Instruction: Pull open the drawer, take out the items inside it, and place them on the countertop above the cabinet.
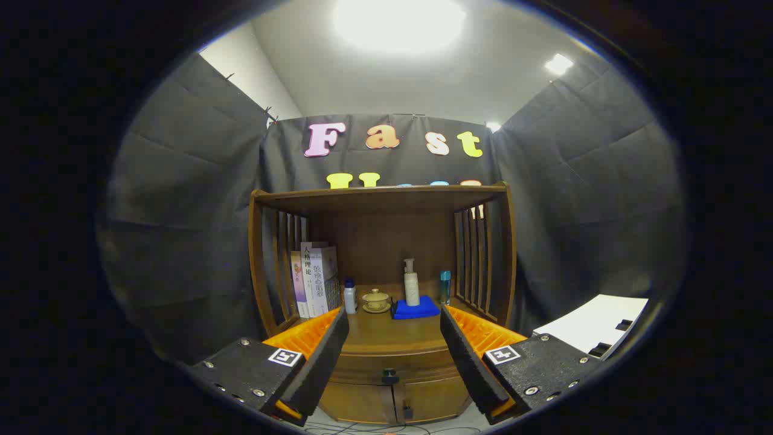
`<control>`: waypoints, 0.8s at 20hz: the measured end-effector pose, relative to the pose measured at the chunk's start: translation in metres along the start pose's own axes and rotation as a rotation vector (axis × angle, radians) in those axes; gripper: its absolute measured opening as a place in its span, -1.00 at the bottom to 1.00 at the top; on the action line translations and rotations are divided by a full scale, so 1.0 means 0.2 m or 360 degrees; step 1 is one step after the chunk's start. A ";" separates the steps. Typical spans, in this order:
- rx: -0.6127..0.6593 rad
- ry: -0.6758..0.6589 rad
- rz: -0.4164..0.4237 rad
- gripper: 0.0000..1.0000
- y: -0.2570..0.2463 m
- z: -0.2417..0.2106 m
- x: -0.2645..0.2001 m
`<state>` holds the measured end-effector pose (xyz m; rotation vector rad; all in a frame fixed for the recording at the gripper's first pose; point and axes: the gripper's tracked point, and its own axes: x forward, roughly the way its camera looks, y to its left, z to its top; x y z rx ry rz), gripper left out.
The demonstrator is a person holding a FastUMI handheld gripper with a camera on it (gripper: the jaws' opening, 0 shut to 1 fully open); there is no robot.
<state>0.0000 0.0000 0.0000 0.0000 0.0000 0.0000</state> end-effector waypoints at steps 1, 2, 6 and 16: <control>-0.0013 0.0006 0.0000 0.89 0.00 -0.01 0.00; -0.0012 0.0018 0.0010 0.89 0.02 -0.03 0.00; 0.0048 0.0054 0.0077 0.89 0.10 -0.06 0.00; -0.0006 0.0103 0.0144 0.89 0.18 -0.16 0.03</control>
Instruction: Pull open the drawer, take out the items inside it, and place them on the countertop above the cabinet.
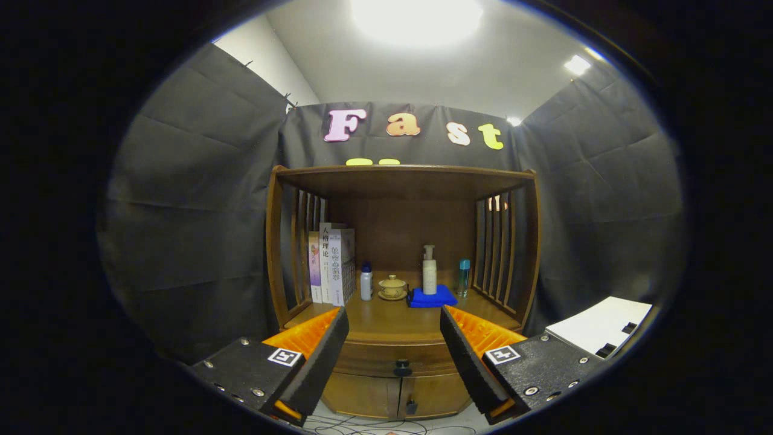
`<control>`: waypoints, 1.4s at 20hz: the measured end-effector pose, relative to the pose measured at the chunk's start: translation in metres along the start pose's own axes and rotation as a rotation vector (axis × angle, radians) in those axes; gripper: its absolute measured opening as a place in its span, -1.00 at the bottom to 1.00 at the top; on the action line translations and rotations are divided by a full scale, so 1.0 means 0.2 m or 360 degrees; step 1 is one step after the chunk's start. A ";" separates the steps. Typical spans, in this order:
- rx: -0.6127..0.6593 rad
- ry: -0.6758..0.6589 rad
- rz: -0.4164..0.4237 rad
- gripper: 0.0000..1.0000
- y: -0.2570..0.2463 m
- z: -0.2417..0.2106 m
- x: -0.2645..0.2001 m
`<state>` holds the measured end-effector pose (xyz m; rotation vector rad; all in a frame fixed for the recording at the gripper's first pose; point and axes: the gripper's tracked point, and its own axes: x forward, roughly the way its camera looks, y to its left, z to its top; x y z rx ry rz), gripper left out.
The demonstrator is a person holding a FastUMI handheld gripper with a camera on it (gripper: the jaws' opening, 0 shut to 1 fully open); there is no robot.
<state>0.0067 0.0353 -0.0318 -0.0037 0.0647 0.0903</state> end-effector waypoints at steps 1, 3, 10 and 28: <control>0.0004 0.0015 0.0009 0.89 0.01 -0.02 0.01; 0.0010 0.0041 0.0012 0.89 0.00 -0.07 0.04; 0.0038 0.0115 0.0061 0.89 0.02 -0.24 0.13; -0.0143 0.0276 -0.0046 0.91 -0.09 -0.88 0.50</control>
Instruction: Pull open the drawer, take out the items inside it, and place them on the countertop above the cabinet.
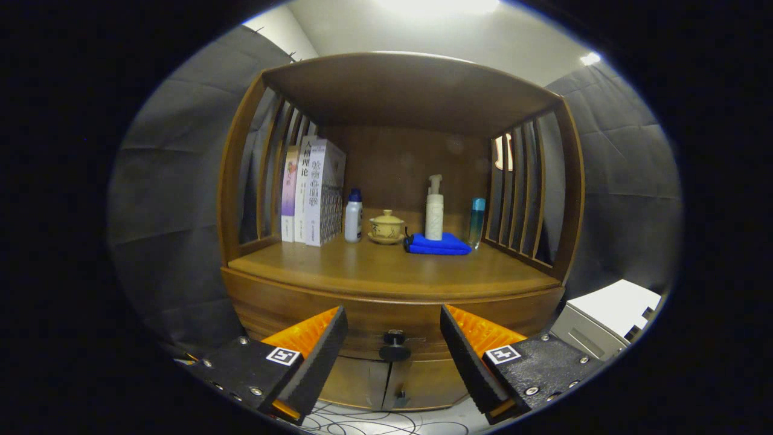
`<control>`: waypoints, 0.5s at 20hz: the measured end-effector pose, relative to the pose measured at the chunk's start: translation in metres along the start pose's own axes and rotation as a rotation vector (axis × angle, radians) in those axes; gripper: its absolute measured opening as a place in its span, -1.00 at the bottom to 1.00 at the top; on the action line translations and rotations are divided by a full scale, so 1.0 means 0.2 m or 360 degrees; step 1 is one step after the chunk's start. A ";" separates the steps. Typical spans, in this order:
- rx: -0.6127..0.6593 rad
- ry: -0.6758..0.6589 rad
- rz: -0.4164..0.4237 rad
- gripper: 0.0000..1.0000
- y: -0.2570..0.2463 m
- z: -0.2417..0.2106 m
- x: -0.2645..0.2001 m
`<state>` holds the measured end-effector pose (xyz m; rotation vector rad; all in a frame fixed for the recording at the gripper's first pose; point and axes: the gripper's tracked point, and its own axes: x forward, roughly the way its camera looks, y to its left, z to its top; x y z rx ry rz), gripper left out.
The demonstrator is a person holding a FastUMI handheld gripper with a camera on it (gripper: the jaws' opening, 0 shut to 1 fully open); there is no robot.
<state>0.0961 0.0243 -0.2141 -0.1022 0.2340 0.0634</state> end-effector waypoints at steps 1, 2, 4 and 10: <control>0.0010 0.0015 -0.0004 0.92 0.00 -0.05 0.03; 0.0018 0.0028 -0.0007 0.92 0.00 -0.09 0.05; 0.0021 0.0052 -0.0010 0.93 0.00 -0.17 0.10; 0.0072 0.0109 0.0075 0.87 0.05 -0.33 0.23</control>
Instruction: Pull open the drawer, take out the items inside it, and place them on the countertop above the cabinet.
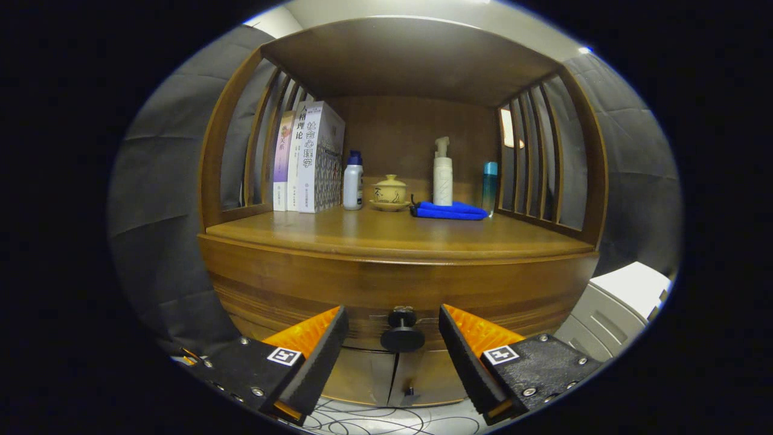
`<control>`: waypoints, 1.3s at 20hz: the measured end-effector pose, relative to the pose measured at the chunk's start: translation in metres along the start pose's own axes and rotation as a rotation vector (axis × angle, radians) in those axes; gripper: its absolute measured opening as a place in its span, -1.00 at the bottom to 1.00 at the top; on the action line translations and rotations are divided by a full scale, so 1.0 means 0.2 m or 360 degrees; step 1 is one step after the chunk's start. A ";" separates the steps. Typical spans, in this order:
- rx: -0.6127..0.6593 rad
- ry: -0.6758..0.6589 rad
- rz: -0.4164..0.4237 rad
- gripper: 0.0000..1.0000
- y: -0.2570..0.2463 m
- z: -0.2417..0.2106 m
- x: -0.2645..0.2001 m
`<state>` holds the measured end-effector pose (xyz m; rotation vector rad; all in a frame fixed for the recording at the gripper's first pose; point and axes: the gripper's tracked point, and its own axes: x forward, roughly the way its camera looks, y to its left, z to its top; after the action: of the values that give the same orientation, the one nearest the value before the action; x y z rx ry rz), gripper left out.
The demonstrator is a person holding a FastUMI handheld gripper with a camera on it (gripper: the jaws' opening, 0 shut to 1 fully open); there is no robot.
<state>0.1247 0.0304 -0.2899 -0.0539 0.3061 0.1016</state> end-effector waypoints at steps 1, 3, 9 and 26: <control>0.0002 0.0012 0.0000 0.81 0.00 -0.02 0.01; -0.0006 0.0023 -0.0026 0.67 -0.03 -0.05 0.02; 0.0111 0.0012 -0.0033 0.06 -0.06 -0.06 0.07; 0.0078 0.0025 0.0008 -0.30 -0.08 -0.12 -0.09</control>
<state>0.1029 0.0117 -0.3073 -0.0055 0.3243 0.0984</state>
